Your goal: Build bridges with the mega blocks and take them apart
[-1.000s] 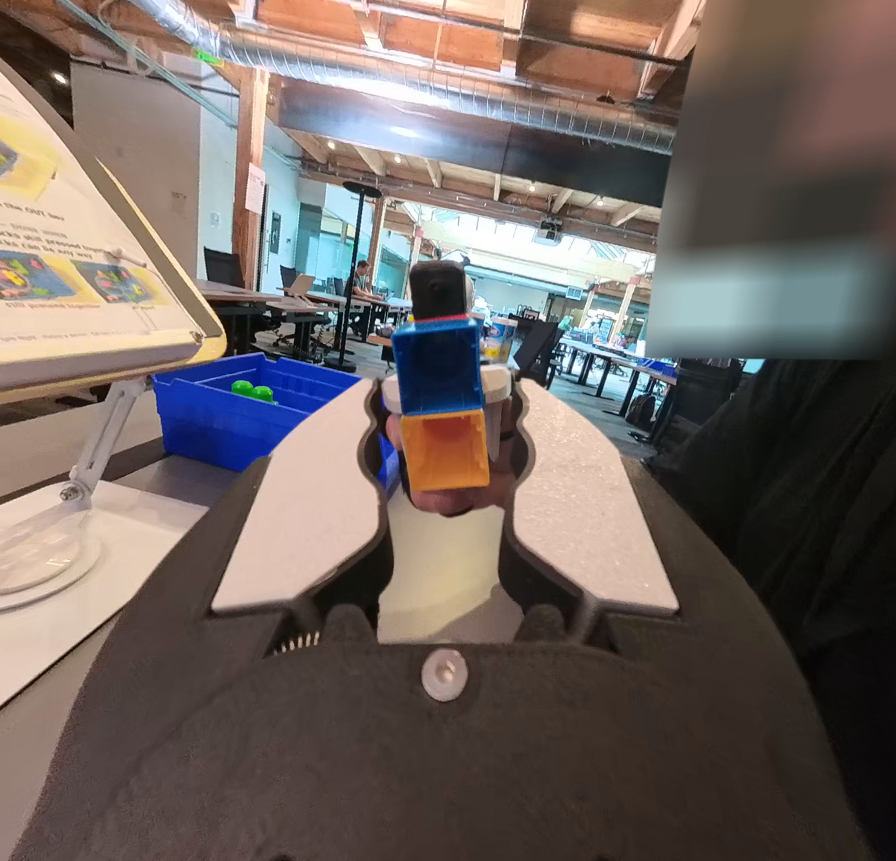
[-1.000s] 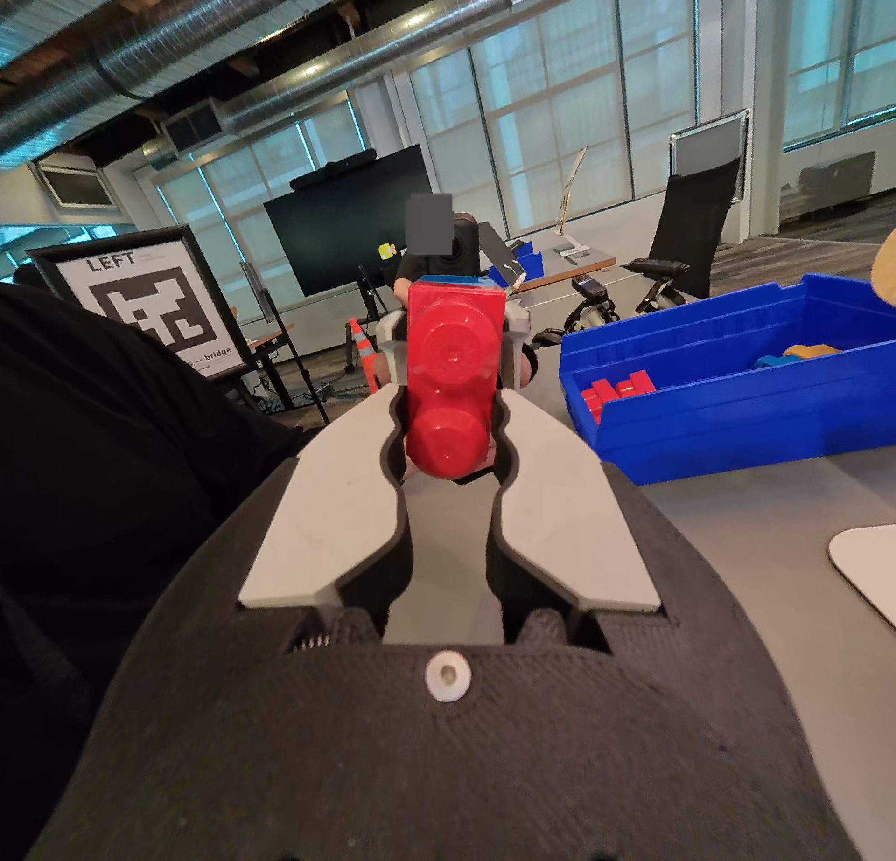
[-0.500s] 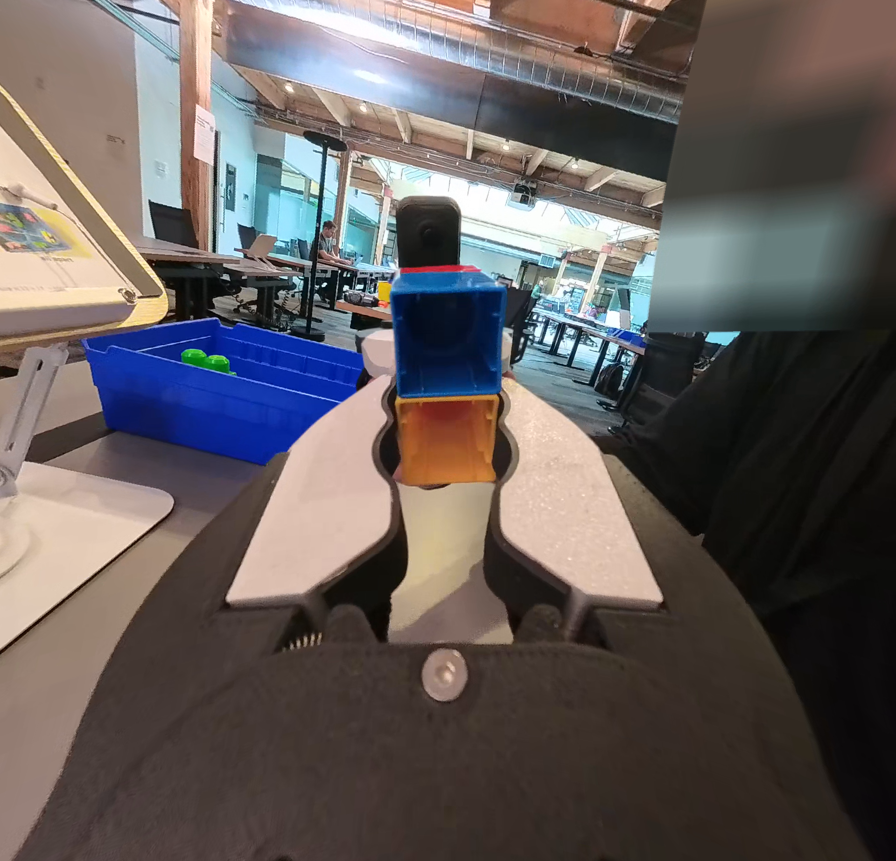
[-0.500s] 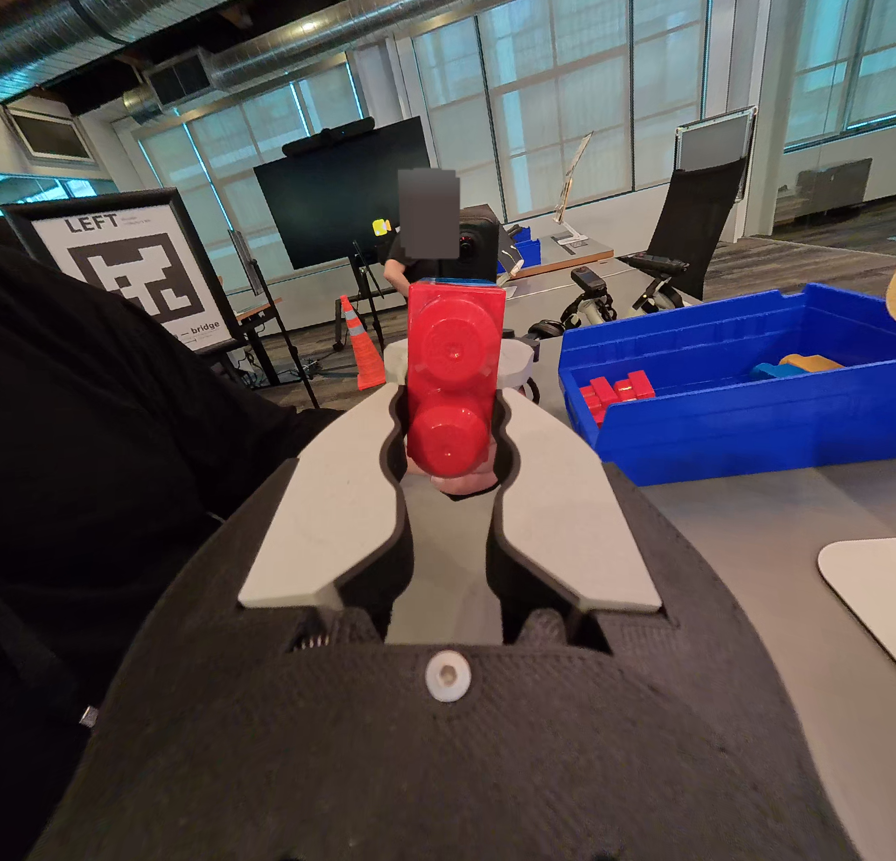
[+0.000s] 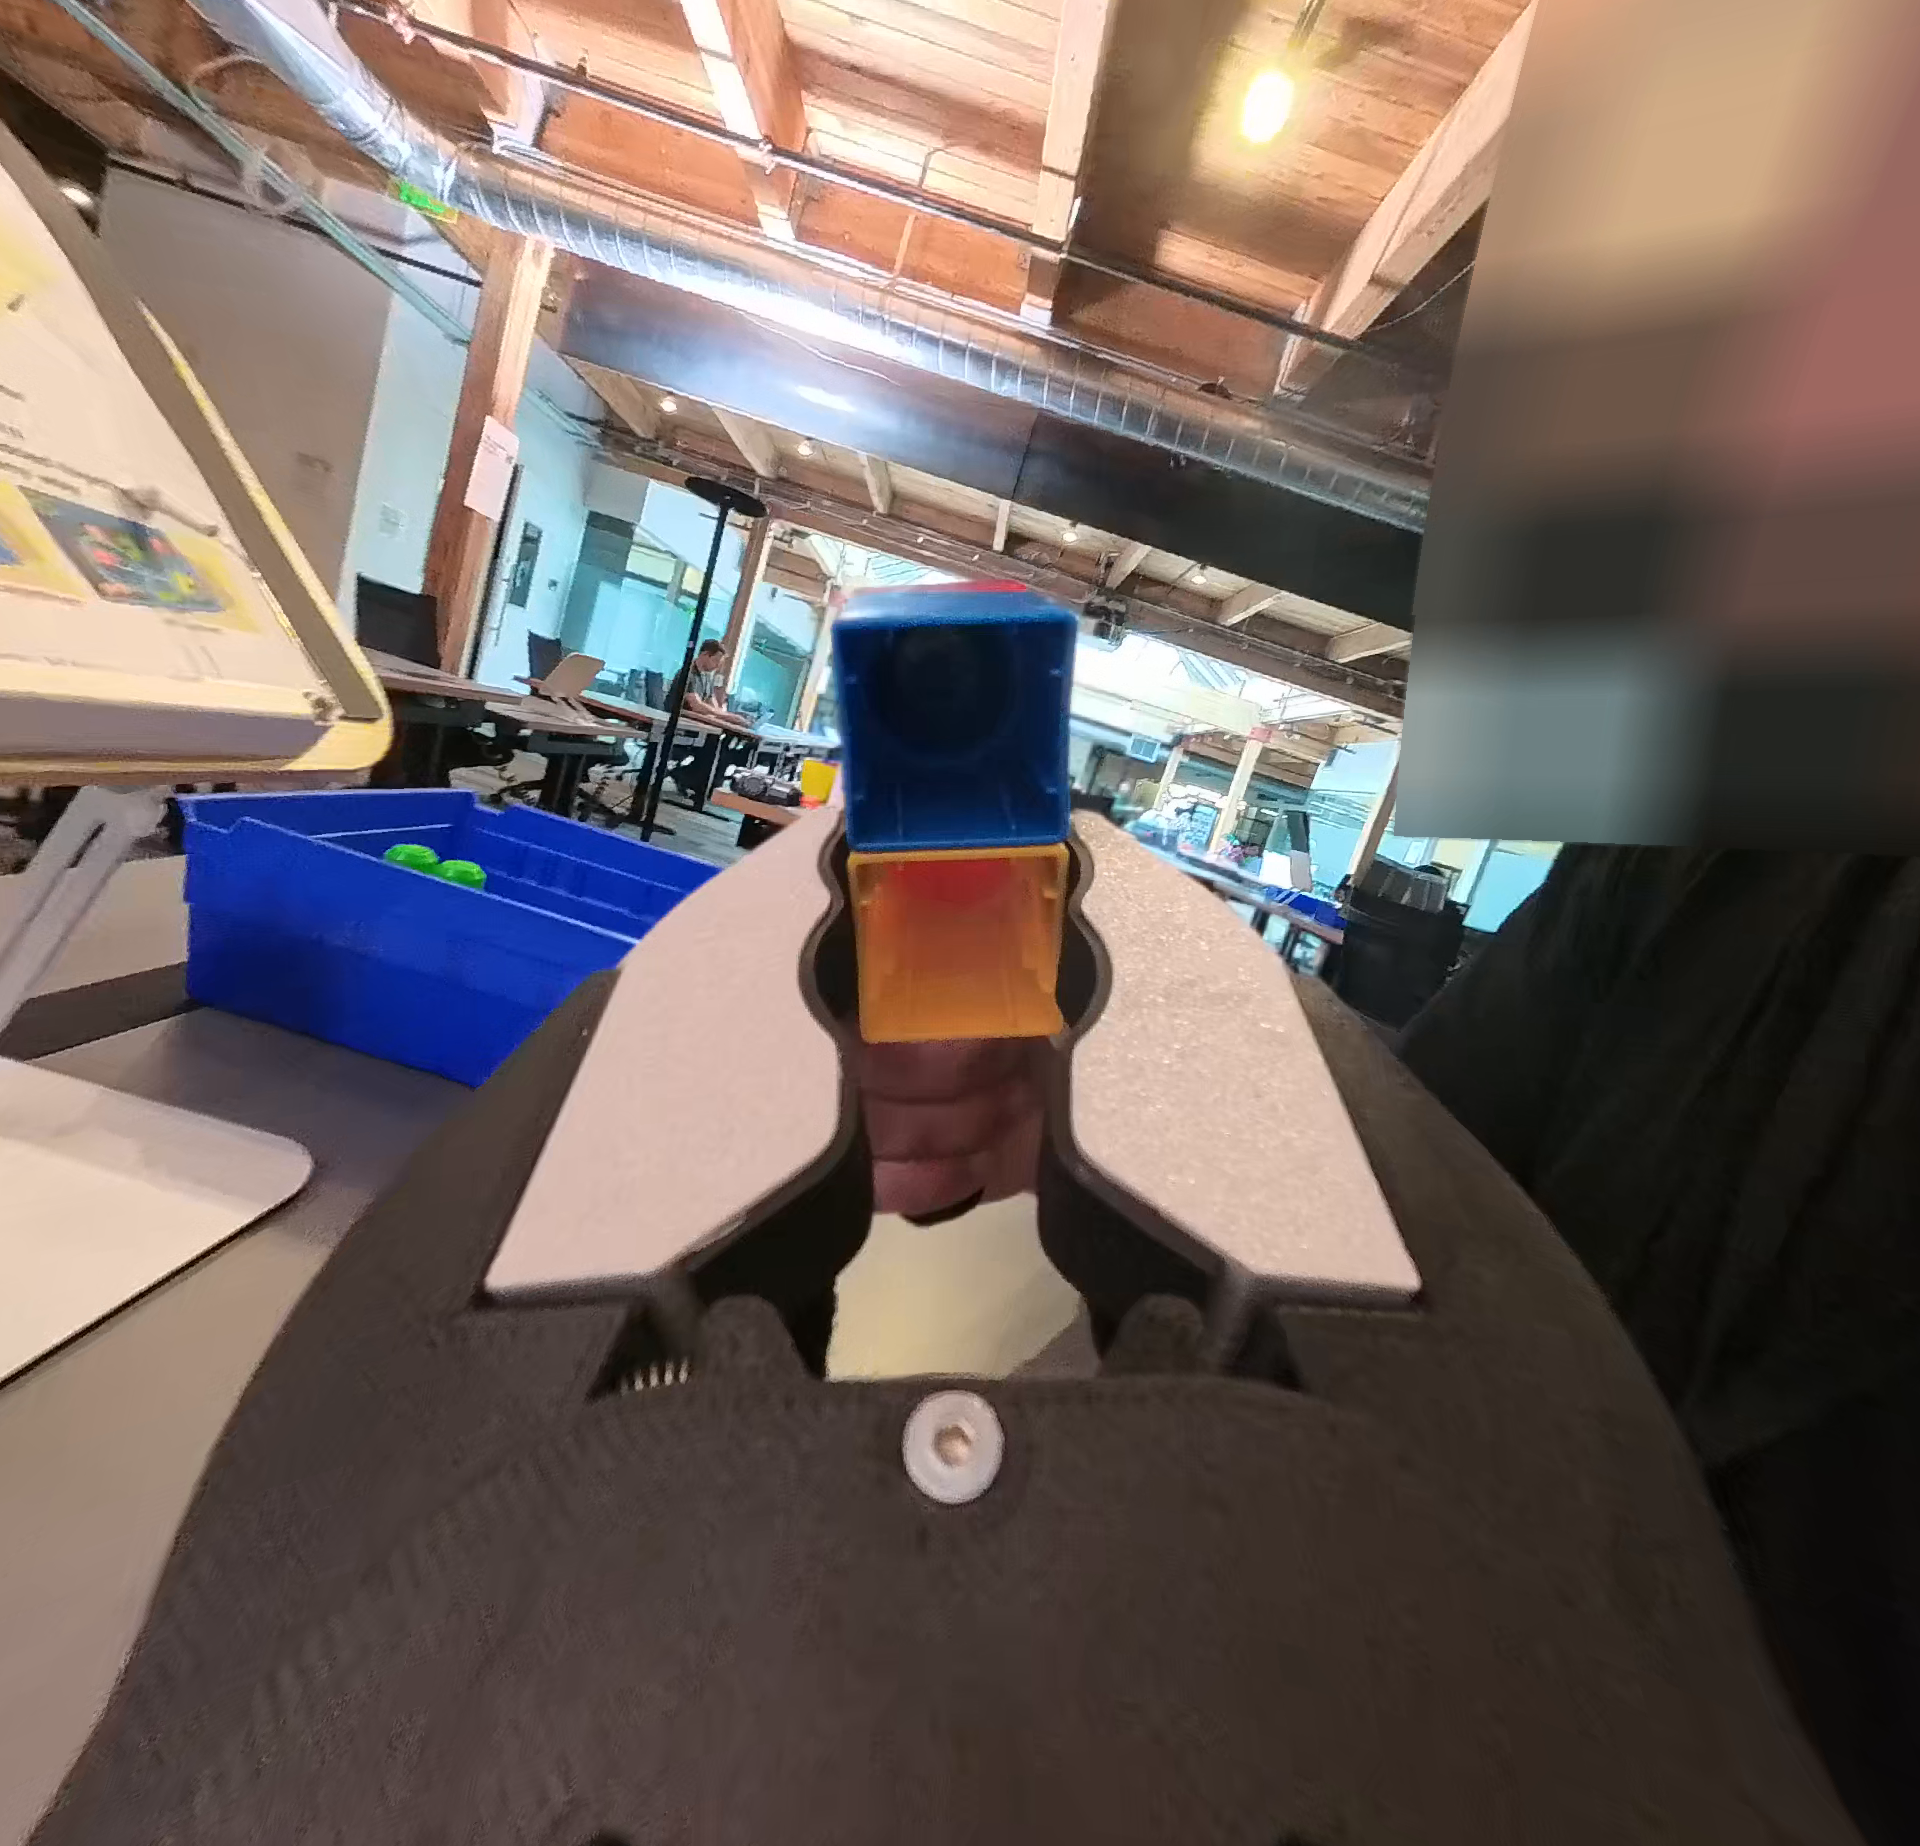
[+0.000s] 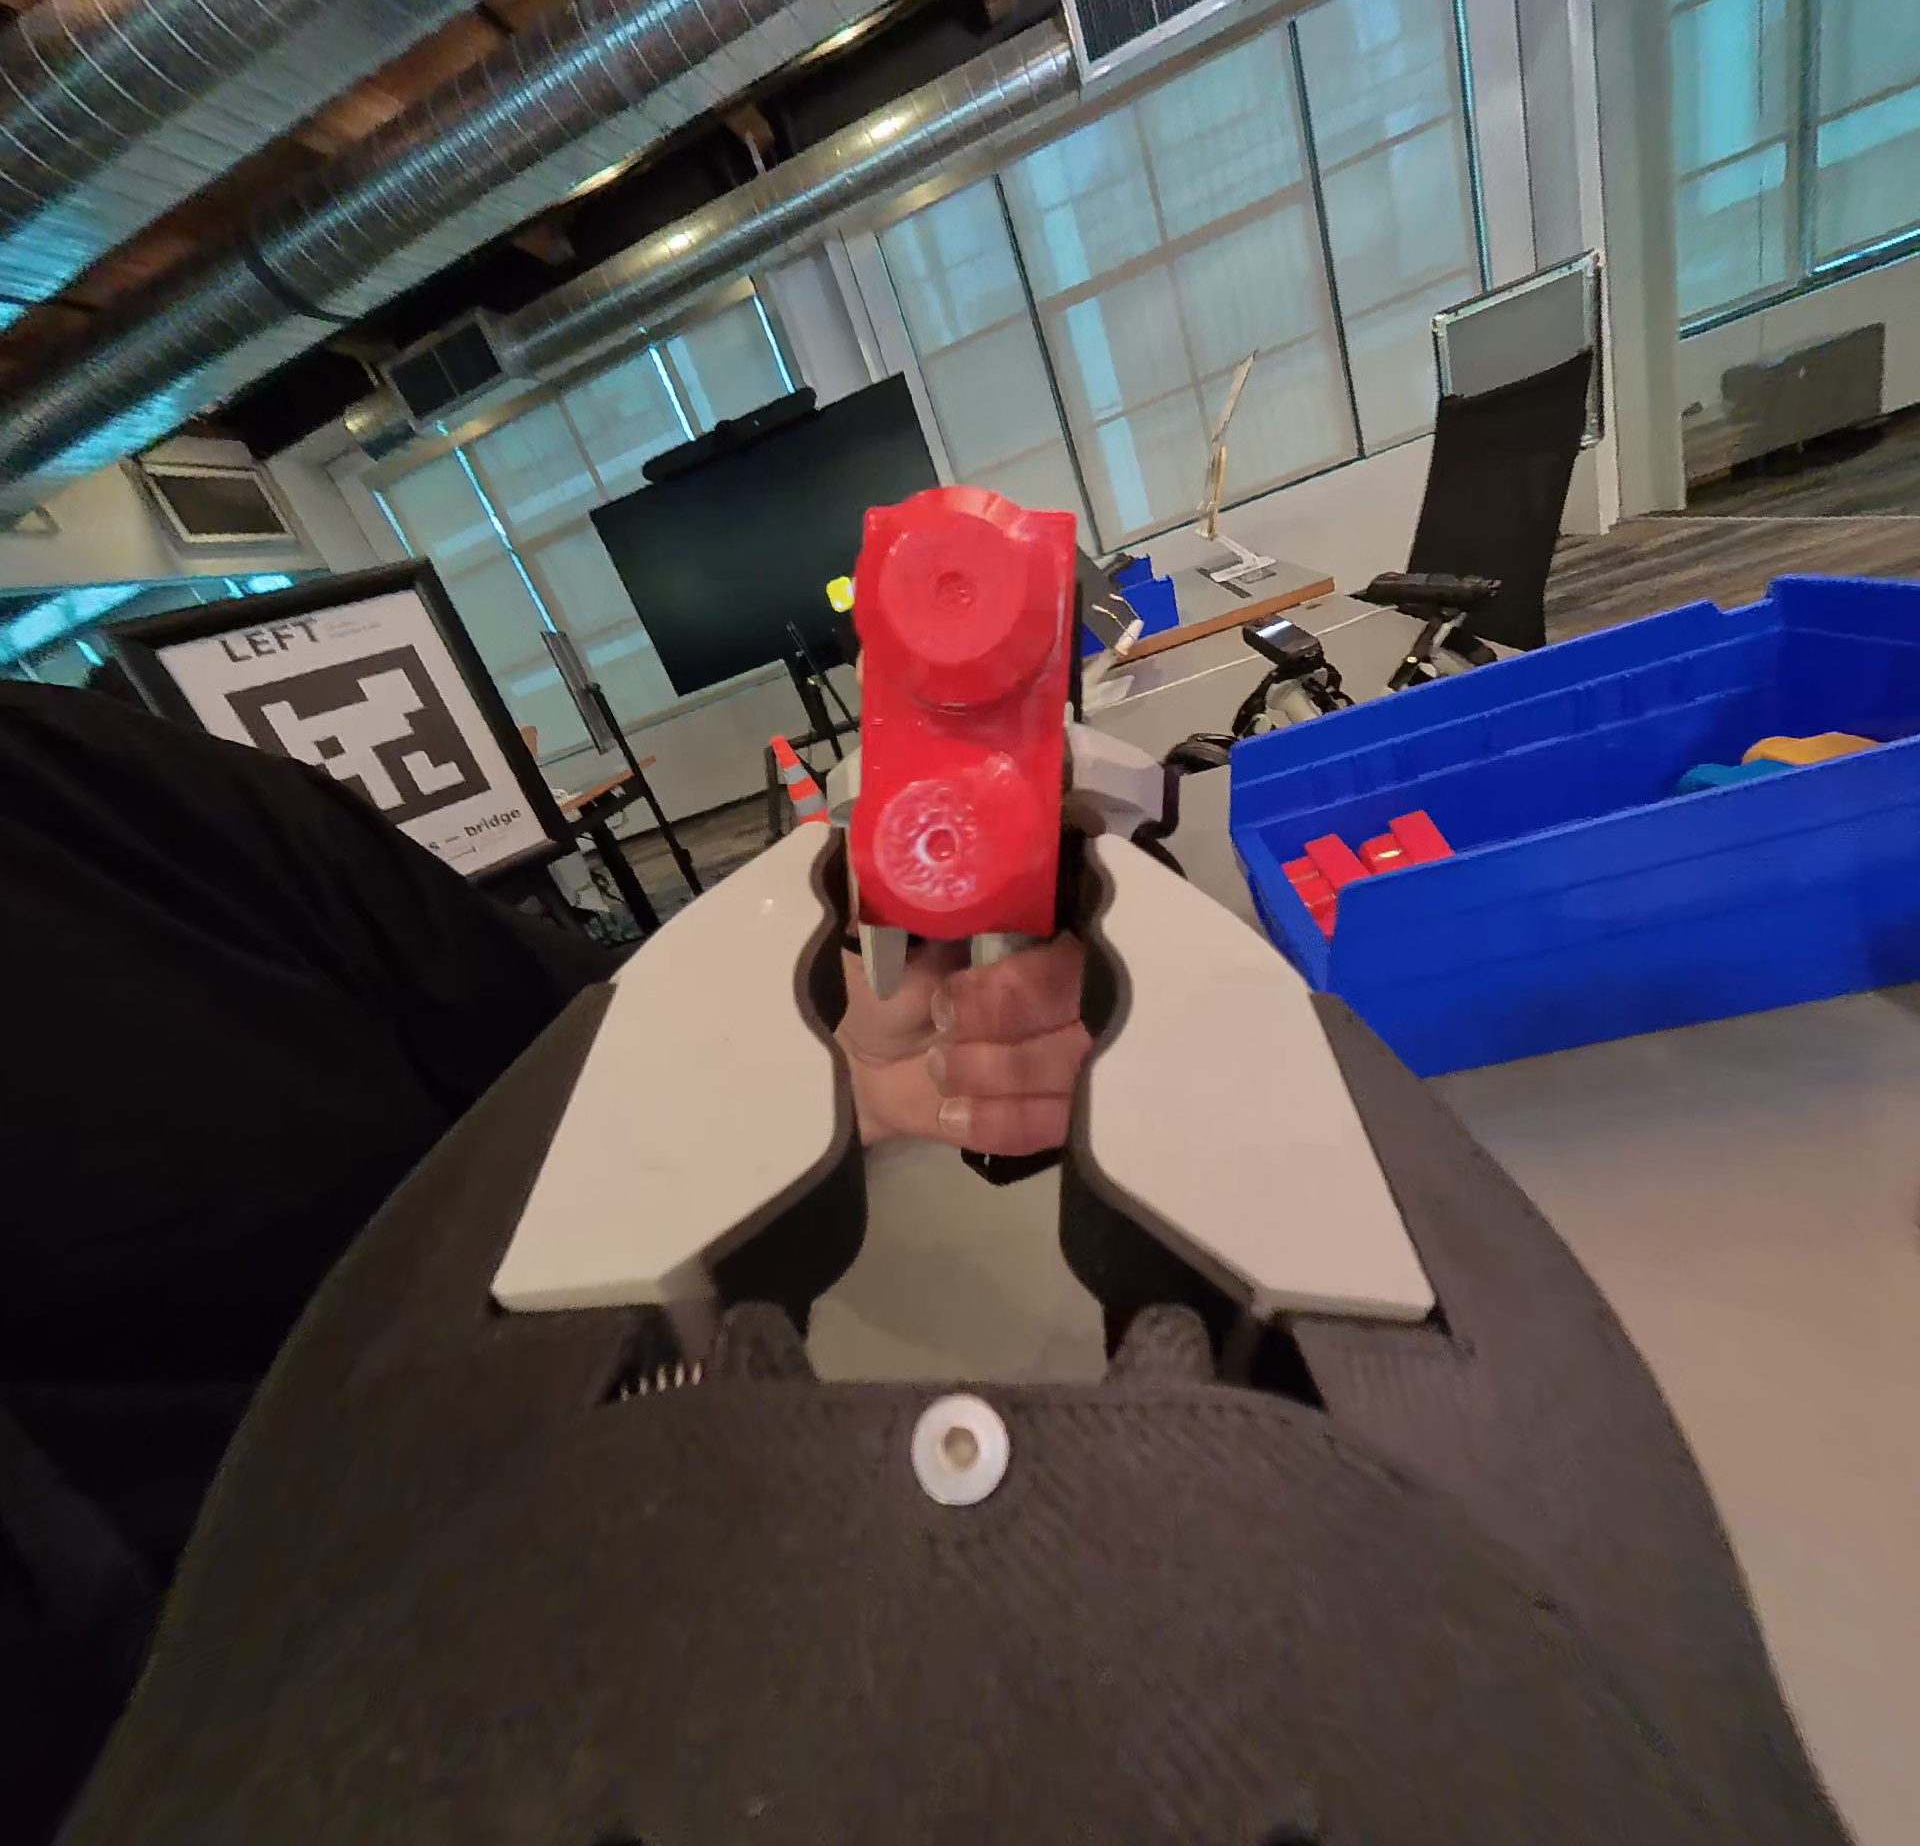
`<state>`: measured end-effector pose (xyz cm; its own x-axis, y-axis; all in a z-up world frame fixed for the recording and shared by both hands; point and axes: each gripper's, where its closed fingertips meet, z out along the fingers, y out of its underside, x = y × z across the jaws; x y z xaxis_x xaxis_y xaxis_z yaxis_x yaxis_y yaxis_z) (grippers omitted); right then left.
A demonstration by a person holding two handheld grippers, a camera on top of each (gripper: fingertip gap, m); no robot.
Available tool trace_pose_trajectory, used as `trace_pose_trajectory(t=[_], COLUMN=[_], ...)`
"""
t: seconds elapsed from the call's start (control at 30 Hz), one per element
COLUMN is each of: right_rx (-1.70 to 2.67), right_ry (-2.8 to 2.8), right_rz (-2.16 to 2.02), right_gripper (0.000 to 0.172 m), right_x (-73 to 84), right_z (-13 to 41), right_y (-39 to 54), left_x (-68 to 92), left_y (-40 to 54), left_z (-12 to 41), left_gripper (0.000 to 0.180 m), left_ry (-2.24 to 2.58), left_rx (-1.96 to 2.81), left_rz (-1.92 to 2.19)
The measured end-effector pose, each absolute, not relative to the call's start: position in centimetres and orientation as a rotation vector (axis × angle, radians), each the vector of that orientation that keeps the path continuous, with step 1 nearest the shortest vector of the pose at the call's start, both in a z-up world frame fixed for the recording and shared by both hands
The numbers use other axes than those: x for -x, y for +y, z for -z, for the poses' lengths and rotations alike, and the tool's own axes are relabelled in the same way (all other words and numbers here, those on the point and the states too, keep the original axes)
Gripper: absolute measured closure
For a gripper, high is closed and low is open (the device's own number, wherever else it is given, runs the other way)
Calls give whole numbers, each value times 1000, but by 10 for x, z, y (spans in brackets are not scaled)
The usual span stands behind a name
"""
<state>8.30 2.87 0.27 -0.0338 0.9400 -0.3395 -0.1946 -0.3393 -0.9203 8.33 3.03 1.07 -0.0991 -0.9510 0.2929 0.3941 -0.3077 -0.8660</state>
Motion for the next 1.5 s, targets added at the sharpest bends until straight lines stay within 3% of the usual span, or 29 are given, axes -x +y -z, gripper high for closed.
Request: trace_pose_trajectory(t=[0.27,0.37,0.7,1.0,1.33,1.5], right_rx=[1286,1305,1551,1694,1912,1929], right_ry=[-894,-852,-384,-112,67,64], right_rz=[-1520,-1445,-763,-323,-229,-228], right_gripper=[135,135,135,135,135,135], right_x=[-83,-96,-282,-403,-446,-446], right_z=[-7,-16,-47,-37,29,34], right_y=[22,29,123,168,204,207], left_x=[-84,-79,-63,-61,-55,-53], left_y=[24,30,41,50,46,46], left_z=[-14,-17,4,34,43,43], left_gripper=[145,131,180,180,180,180], left_ry=[748,738,858,958,968,957], left_rx=[1020,1031,1101,1190,1220,1226], left_rz=[1646,1592,1393,1194,1193,1205])
